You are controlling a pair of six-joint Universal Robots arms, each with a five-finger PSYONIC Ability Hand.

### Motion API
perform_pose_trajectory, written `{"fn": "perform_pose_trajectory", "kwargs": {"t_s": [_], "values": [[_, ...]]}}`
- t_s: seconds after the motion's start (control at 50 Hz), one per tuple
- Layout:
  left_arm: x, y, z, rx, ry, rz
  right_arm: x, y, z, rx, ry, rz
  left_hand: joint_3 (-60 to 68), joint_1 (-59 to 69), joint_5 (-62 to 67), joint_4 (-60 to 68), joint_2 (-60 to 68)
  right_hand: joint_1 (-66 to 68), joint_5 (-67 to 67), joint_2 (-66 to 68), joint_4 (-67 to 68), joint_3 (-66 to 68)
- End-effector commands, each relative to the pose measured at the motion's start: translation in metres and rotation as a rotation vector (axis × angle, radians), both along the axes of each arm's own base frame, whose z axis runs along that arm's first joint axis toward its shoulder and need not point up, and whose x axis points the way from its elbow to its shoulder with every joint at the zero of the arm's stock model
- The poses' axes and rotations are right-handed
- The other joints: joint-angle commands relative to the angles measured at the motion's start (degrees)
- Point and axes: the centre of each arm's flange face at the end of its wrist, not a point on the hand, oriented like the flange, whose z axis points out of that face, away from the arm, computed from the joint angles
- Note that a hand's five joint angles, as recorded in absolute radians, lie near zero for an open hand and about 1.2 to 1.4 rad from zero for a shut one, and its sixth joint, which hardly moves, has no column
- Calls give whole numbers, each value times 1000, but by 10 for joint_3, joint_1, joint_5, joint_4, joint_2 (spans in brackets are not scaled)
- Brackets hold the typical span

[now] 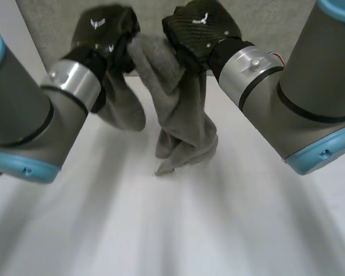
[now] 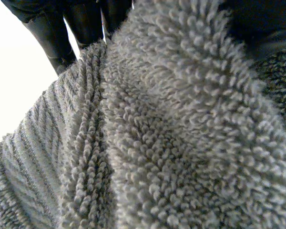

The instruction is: Fold the towel.

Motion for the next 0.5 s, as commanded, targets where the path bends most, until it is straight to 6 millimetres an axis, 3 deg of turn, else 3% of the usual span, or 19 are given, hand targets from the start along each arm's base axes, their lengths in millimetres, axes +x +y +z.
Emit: {"fn": "perform_pose_trajectory", "kwargs": {"t_s": [0.02,0.04,0.06,0.1,0.12,0.16,0.18,0.22,0.28,0.32,0.34,0.38,0.4,0.44,0.5], "values": [[28,12,-90,201,-128,50,9,16,-71,116,358,116,9,20,14,2,12,42,42,60,34,33],[36,12,-105,232,-144,68,10,17,-87,162,394,127,-19,-8,-14,-26,-16,42,42,60,34,33],[36,12,-105,233,-144,68,10,17,-87,163,394,127,-19,-8,-15,-26,-16,42,42,60,34,33],[49,12,-133,287,-181,101,13,22,-124,261,444,162,-115,-104,-110,-121,-112,42,42,60,34,33],[49,12,-133,287,-181,102,13,22,-124,261,445,162,-115,-104,-111,-122,-112,42,42,60,34,33],[59,15,-153,333,-242,119,20,30,-153,322,476,192,-197,-186,-193,-204,-194,42,42,60,34,33],[59,15,-153,333,-243,119,20,30,-154,323,476,192,-198,-186,-193,-204,-194,42,42,60,34,33],[70,18,-164,353,-302,143,26,40,-173,348,496,222,-280,-268,-275,-286,-276,42,42,60,34,33],[71,23,-167,359,-329,138,27,43,-177,355,500,228,-347,-336,-343,-354,-344,42,42,60,34,33],[74,35,-161,359,-344,131,26,46,-177,372,495,229,-491,-480,-487,-498,-488,-230,-230,-212,-238,-239],[74,35,-161,359,-343,131,26,46,-177,372,495,229,-492,-481,-487,-499,-489,-232,-232,-214,-239,-241],[75,46,-143,330,-333,117,26,47,-164,381,451,221,-626,-615,-621,-632,-623,-503,-503,-485,-511,-512],[75,46,-142,330,-333,117,26,47,-164,381,451,221,-627,-615,-622,-633,-623,-505,-504,-486,-512,-513],[75,55,-126,303,-321,98,21,46,-139,404,365,199,-674,-663,-669,-680,-670,-578,-578,-560,-586,-587],[75,58,-118,288,-315,88,18,47,-127,427,317,188,-679,-668,-674,-685,-676,-604,-603,-586,-611,-612]]}}
